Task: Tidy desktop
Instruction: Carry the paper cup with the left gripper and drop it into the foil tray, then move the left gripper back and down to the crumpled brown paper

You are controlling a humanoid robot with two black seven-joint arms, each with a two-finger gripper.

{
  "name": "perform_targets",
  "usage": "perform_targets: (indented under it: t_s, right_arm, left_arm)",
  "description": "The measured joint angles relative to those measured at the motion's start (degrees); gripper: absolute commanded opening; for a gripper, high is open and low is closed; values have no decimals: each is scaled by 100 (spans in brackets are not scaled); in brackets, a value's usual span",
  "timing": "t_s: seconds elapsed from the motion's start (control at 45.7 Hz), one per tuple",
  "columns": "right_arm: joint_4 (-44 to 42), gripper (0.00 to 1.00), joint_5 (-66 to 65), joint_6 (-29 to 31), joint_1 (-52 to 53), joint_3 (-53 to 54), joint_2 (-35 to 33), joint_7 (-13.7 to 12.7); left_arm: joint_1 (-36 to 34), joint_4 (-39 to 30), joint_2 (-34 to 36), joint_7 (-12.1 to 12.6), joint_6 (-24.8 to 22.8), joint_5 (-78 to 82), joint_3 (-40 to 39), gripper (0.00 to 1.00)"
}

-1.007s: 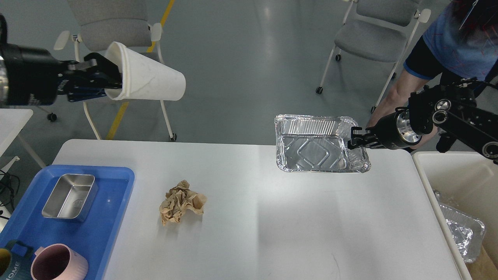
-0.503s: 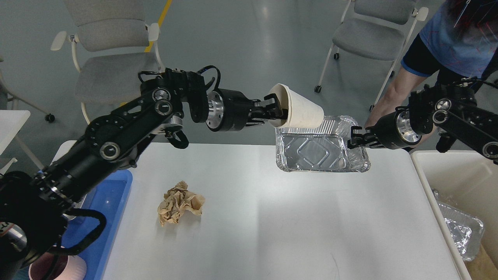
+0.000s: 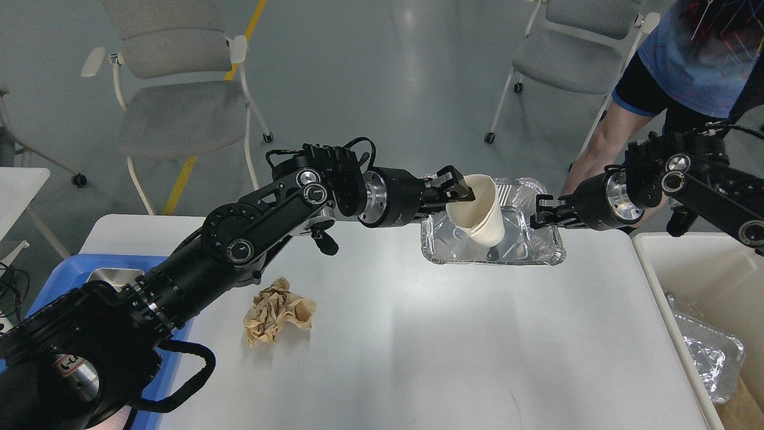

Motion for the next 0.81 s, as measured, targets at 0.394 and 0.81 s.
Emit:
perform_targets:
  t_s: [0.394,0.81]
  right_arm:
    - [5,0,-4,-7,-17,0,-17,2]
    - [-2,0,-5,-62,-62,0,27,2]
  left_arm:
    - [-133,-497,453,2,97,-29,-15,97]
    - [616,-3379,4459,-73,35,-243,369,97]
